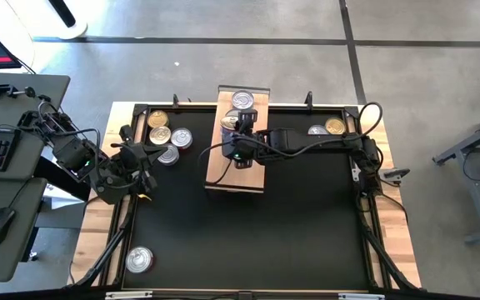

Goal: Stack canned seafood by type on shelf
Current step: Stack the blue pink tuna can on top of the blue pink tuna can on the shelf

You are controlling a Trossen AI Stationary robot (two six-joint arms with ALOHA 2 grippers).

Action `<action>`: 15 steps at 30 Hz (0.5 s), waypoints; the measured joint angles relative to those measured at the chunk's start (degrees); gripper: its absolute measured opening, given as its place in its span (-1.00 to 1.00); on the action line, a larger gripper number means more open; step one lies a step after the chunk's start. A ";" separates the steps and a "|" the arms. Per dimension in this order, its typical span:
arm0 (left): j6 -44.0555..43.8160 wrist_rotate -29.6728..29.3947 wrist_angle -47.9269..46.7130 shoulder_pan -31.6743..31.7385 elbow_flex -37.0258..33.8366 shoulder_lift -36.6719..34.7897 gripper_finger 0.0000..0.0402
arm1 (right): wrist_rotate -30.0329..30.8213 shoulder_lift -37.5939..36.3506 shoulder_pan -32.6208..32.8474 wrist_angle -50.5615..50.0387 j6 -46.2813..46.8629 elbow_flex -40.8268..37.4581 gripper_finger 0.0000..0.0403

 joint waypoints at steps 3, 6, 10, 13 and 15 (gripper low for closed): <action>-0.02 0.00 0.00 0.00 0.00 0.00 -1.00 | -0.34 0.00 0.00 0.00 0.00 0.00 0.06; -0.01 0.00 0.00 0.00 0.00 0.00 -1.00 | -0.80 0.00 0.00 -0.03 0.00 0.00 0.09; -0.02 0.00 -0.02 0.00 0.00 0.00 -1.00 | -2.92 0.00 0.02 -0.29 0.03 0.00 0.25; -0.01 0.00 -0.19 0.00 0.00 0.00 -1.00 | -3.18 0.04 0.05 -0.38 0.23 0.00 0.41; -0.02 -0.02 -0.22 0.00 0.00 0.00 -1.00 | -3.08 0.04 0.01 -0.31 0.22 0.00 0.50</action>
